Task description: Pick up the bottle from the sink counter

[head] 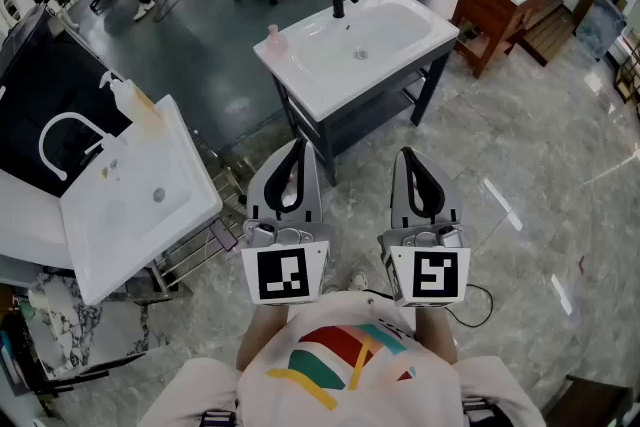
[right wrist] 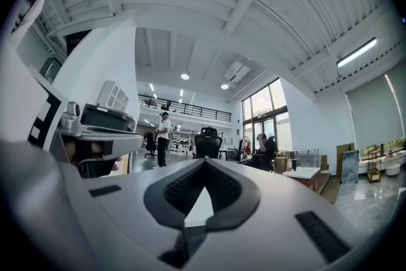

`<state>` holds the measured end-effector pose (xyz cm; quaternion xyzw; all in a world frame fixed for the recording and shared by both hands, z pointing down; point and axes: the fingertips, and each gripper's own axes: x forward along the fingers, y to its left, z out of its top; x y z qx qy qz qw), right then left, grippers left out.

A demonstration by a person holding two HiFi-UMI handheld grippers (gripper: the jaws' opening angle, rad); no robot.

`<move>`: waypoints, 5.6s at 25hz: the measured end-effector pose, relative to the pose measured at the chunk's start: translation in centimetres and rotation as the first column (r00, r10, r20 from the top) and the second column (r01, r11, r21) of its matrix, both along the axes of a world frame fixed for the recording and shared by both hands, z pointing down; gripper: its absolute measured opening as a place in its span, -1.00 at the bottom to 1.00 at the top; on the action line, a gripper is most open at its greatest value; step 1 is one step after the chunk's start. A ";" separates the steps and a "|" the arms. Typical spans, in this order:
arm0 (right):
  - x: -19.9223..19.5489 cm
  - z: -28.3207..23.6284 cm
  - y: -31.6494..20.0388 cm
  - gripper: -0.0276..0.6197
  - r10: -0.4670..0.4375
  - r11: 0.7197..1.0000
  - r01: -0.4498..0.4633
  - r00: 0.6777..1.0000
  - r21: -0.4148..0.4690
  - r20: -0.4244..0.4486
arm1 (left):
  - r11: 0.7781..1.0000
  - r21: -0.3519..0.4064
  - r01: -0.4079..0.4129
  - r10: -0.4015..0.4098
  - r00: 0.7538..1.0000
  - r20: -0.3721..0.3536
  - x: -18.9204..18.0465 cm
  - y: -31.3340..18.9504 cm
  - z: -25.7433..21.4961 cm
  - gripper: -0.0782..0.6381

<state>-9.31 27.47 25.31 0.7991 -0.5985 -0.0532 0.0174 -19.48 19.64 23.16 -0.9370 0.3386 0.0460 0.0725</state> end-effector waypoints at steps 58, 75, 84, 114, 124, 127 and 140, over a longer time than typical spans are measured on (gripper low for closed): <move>13.7 3.1 -9.8 -0.88 0.055 0.998 -0.055 0.998 -0.008 -0.025 | 0.999 -0.036 -0.031 0.030 0.999 -0.011 13.9 -12.8 3.9 -0.73; 21.6 2.2 -27.8 -0.88 -0.015 0.996 0.012 0.999 -0.090 -0.036 | 0.998 -0.055 -0.017 0.014 0.999 -0.050 22.2 -29.3 2.6 -0.73; 25.4 2.1 -37.1 -0.88 -0.050 0.995 0.045 0.997 -0.087 -0.051 | 0.997 -0.076 0.016 -0.023 0.996 -0.087 25.1 -38.3 2.7 -0.73; 26.7 1.3 -45.4 -0.88 -0.372 0.928 0.372 0.928 -0.033 -0.005 | 0.953 -0.093 0.290 -0.293 0.956 -0.030 26.5 -43.0 3.4 -0.73; 25.3 4.0 -47.9 -0.88 -0.477 0.872 0.478 0.878 -0.103 0.035 | 0.901 -0.118 0.418 -0.409 0.908 0.096 23.4 -48.3 7.3 -0.46; 24.7 5.0 -48.7 -0.88 -0.504 0.852 0.507 0.862 -0.130 0.054 | 0.876 -0.189 0.444 -0.424 0.895 0.138 22.3 -50.3 10.3 -0.16; 21.8 12.2 -50.9 -0.88 -0.585 0.762 0.587 0.805 -0.273 0.100 | 0.745 -0.402 0.533 -0.468 0.846 0.256 17.6 -55.6 24.6 0.25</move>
